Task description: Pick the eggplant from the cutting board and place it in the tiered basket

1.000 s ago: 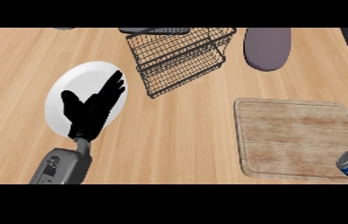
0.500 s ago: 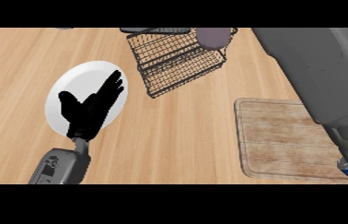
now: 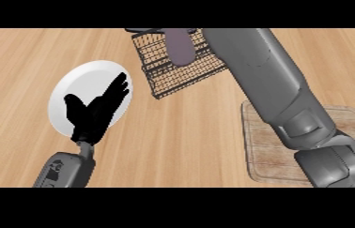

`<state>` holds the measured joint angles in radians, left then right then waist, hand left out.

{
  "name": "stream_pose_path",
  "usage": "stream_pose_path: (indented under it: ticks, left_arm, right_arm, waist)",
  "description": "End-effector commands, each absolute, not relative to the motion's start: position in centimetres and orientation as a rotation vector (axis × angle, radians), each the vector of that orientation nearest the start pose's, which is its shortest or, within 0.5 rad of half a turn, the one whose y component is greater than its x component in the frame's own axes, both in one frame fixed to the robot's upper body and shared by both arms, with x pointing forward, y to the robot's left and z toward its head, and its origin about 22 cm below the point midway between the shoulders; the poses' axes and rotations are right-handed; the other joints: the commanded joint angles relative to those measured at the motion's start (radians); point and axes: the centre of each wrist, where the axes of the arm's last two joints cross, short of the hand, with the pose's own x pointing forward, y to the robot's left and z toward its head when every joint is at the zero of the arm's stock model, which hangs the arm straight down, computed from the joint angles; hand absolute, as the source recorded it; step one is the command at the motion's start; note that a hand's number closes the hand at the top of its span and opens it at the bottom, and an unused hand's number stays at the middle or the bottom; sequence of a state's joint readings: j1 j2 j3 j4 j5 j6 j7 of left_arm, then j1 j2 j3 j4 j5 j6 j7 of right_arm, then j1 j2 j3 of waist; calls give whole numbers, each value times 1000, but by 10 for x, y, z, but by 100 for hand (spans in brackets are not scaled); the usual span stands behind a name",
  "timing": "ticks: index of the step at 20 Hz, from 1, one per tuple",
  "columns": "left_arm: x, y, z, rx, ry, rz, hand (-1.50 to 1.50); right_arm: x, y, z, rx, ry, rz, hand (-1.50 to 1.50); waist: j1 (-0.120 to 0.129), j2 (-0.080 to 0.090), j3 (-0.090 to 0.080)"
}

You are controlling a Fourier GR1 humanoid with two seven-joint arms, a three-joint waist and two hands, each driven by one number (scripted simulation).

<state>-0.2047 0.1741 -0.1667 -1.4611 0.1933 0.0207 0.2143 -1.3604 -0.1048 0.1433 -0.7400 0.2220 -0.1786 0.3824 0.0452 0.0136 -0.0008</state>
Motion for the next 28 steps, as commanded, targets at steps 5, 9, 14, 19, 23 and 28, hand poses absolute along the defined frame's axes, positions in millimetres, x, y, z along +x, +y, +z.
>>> stream_pose_path:
  ticks: [5,9,14,19,23,28]
  left_arm:
    - [291,209,36,-129,-1395,-209,0]
    - [290,203,31,-153,-1404,-198,0]
    - [290,192,23,-141,-1404,-161,0]
    - [285,212,26,-123,-1381,-168,0]
    - [278,214,16,-117,-1385,-142,0]
    - [273,235,17,-76,-1378,-123,0]
  right_arm:
    - [440,-18,228,-139,-1785,547,-150]
    - [438,-5,253,-116,-1890,507,-150]
    - [440,-2,261,-249,-1952,329,-150]
    - [461,-65,278,-224,-1834,86,-150]
    - [473,-133,252,-340,-1788,73,-150]
    - [469,-217,246,-302,-1779,205,-150]
  waist:
    - [17,5,0]
    - [20,3,-1]
    - [-2,-1,-1]
    - [-29,-10,1]
    - [-50,-16,1]
    - [-62,-21,2]
